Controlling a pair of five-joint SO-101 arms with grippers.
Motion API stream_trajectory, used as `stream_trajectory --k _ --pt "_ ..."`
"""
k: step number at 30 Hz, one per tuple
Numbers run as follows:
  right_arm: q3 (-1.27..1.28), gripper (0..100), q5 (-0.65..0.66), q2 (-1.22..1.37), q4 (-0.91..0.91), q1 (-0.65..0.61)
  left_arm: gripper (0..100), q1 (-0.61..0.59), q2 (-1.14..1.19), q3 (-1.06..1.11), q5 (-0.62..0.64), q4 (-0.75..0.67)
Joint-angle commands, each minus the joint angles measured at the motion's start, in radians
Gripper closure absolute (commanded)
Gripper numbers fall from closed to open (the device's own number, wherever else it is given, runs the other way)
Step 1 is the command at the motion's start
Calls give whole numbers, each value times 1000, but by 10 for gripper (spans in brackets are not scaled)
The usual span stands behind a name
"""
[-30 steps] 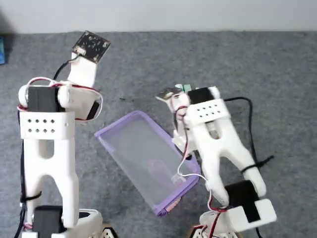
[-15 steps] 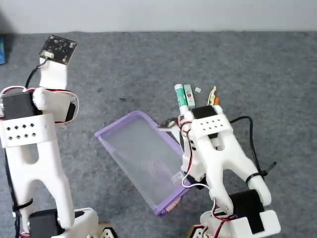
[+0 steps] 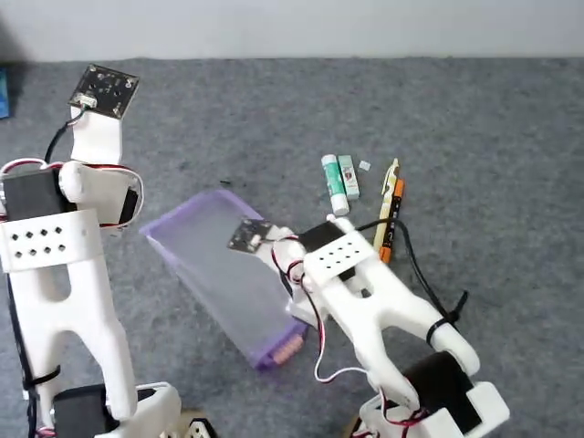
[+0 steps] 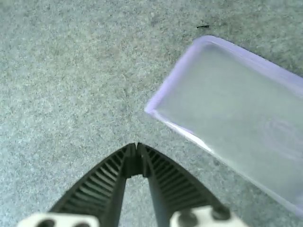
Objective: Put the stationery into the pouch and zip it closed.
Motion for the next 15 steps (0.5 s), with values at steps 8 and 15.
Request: stream_trajectory --k 8,15 --pt "-12 989 -143 -74 -154 -59 986 -9 -43 -7 -6 18" --pt "-11 990 -100 -185 74 -102 986 -133 -126 -7 -6 17"
